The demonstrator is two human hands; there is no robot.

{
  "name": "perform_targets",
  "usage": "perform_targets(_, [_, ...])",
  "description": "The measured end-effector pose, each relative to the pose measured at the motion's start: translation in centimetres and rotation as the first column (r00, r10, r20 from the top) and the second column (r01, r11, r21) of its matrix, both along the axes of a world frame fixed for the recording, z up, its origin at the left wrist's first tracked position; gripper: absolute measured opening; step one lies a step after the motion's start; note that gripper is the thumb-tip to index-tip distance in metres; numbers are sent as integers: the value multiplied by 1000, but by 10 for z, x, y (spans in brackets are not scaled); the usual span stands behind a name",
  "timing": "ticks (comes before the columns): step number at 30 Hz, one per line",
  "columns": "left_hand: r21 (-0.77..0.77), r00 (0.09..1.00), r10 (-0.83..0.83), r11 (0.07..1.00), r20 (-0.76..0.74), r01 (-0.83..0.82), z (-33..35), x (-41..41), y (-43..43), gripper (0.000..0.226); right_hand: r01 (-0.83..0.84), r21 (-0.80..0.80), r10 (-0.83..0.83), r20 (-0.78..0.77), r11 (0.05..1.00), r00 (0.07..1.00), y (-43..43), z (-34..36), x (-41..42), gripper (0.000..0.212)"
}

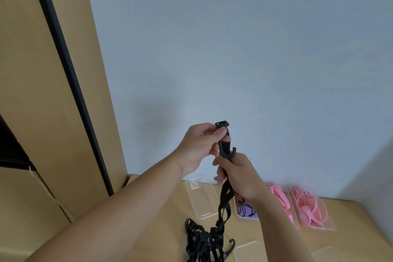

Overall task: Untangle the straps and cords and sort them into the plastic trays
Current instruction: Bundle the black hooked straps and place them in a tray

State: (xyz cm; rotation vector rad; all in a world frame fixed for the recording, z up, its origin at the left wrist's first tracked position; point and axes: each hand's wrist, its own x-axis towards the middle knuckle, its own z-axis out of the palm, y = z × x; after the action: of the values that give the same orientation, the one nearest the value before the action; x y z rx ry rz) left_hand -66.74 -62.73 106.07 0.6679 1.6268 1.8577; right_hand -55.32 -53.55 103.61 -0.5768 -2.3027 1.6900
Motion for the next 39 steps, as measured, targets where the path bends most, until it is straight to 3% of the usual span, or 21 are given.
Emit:
perform_targets(5, [1,978,113,993,-175,-115,6,-4,1,17,-11,8,10,8,1000,1000,-4,4,8,33])
perform_targets(9, [-50,910,148,982,-388,-181,4,-5,-3,15,-29,358,18,32,933,999,-3,4,9,28])
perform_targets(13, [-70,817,145,973,-558,-220,0,1,-7,7,-25,592,0,42,806,999,-3,7,14,27])
perform_targets(19, [-41,727,157,968,-668,-246,-3,10,-16,10,-62,653,-12,107,755,994,0,25,23,17])
perform_targets(23, [-76,716,121,968,-688,-237,-2,14,-23,12,-69,724,-12,107,686,994,-2,34,29,12])
perform_targets(28, [-165,747,-38,981,-664,-97,-4,19,-35,11,-131,628,120,60,767,991,-2,56,34,9])
perform_targets(33, [-229,752,-133,973,-646,-24,0,21,-49,9,-190,509,185,62,839,981,1,69,37,26])
perform_targets(39, [-305,798,-351,927,-490,220,-1,32,-64,13,-287,381,308,5,879,951,15,89,36,31])
